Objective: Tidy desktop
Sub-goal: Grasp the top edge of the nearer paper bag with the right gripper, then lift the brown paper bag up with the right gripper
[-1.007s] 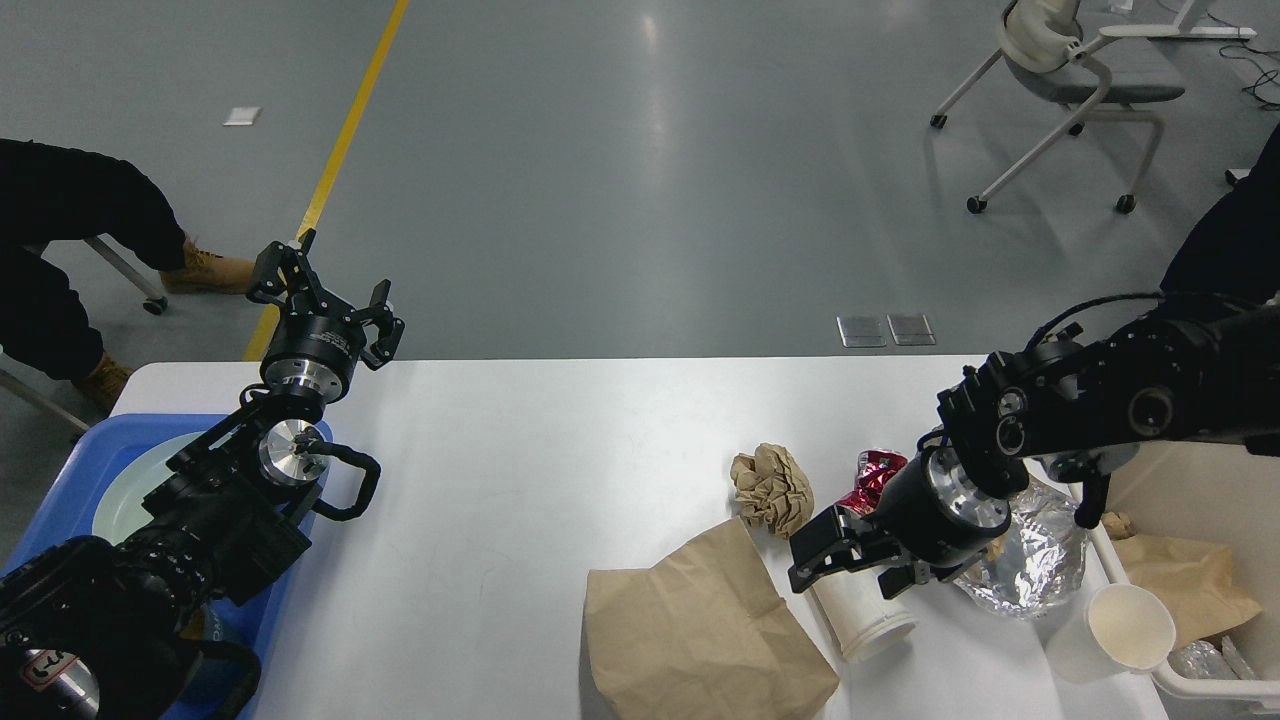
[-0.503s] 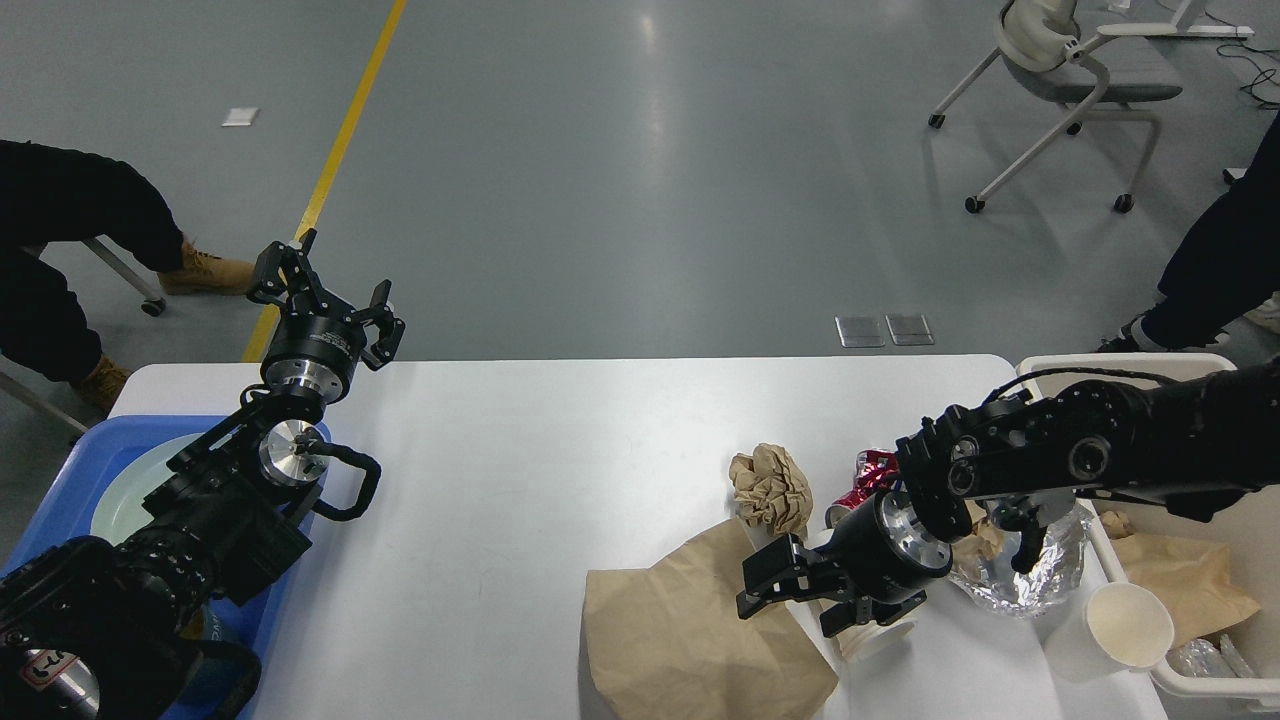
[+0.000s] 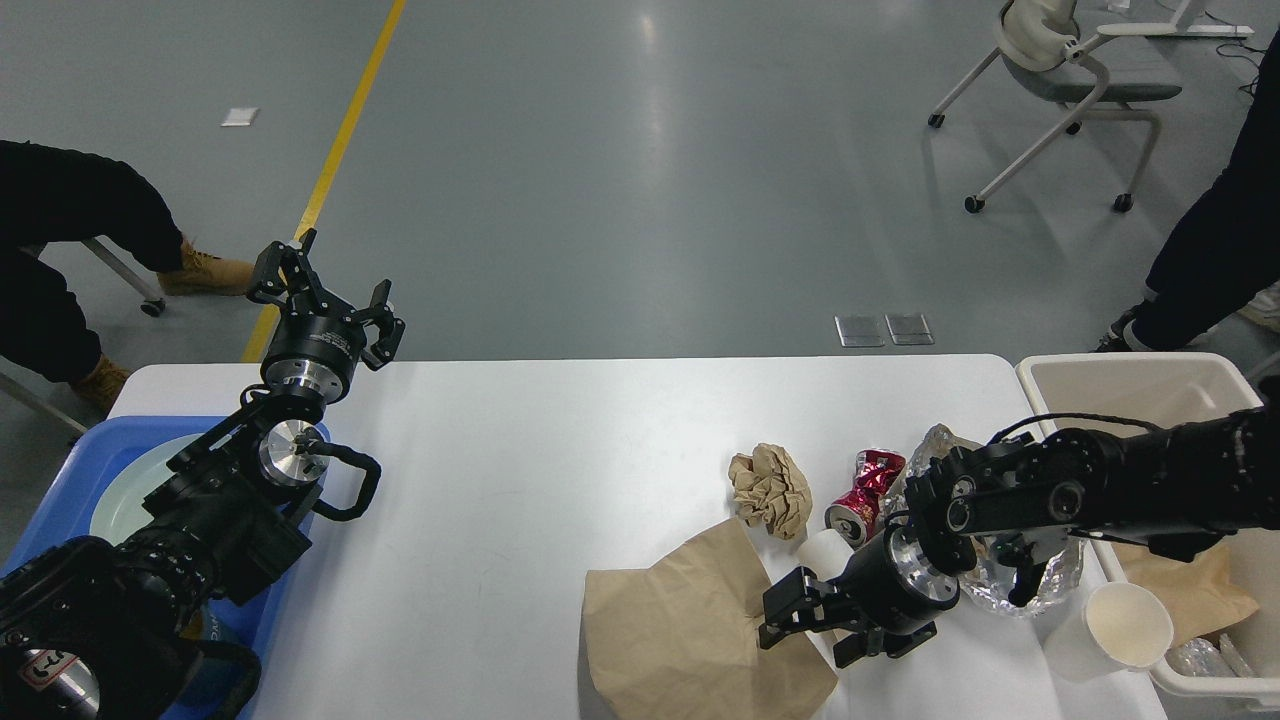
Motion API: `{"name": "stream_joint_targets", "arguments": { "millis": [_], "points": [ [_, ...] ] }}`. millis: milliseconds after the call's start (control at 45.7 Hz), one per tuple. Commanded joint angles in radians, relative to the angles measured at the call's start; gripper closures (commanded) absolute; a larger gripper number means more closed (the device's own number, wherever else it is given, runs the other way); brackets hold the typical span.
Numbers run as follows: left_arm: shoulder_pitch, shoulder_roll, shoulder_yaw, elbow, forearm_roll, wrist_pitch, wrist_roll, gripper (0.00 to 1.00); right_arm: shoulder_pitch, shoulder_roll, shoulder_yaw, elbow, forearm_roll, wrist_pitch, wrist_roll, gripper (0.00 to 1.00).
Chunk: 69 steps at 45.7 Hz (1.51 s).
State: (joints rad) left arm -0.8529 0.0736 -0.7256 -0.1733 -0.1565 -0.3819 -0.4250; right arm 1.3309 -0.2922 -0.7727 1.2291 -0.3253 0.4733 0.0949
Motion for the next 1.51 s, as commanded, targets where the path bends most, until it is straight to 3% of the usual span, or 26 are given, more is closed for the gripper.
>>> {"name": "stream_joint_targets", "arguments": {
  "millis": [0, 241, 481, 700, 1072, 1488],
  "points": [
    [0.0, 0.0, 0.0, 0.0, 0.0, 0.0, 0.0, 0.04, 0.01, 0.004, 0.001, 0.001, 0.003, 0.076, -0.006, 1.0],
    [0.0, 0.0, 0.0, 0.0, 0.0, 0.0, 0.0, 0.04, 0.054, -0.005, 0.0, 0.006, 0.006, 0.117, -0.007, 1.0],
    [0.0, 0.0, 0.0, 0.0, 0.0, 0.0, 0.0, 0.04, 0.12, -0.028, 0.001, 0.006, 0.006, 0.267, -0.012, 1.0],
    [0.0, 0.0, 0.0, 0.0, 0.0, 0.0, 0.0, 0.04, 0.224, -0.059, 0.001, 0.016, 0.009, 0.487, -0.009, 1.0],
    [0.0, 0.0, 0.0, 0.0, 0.0, 0.0, 0.0, 0.04, 0.505, -0.173, -0.054, 0.099, 0.008, 0.487, -0.011, 1.0],
    [0.0, 0.0, 0.0, 0.0, 0.002, 0.0, 0.0, 0.04, 0.993, -0.188, -0.335, 0.073, -0.008, 0.487, -0.012, 1.0]
  ]
}}
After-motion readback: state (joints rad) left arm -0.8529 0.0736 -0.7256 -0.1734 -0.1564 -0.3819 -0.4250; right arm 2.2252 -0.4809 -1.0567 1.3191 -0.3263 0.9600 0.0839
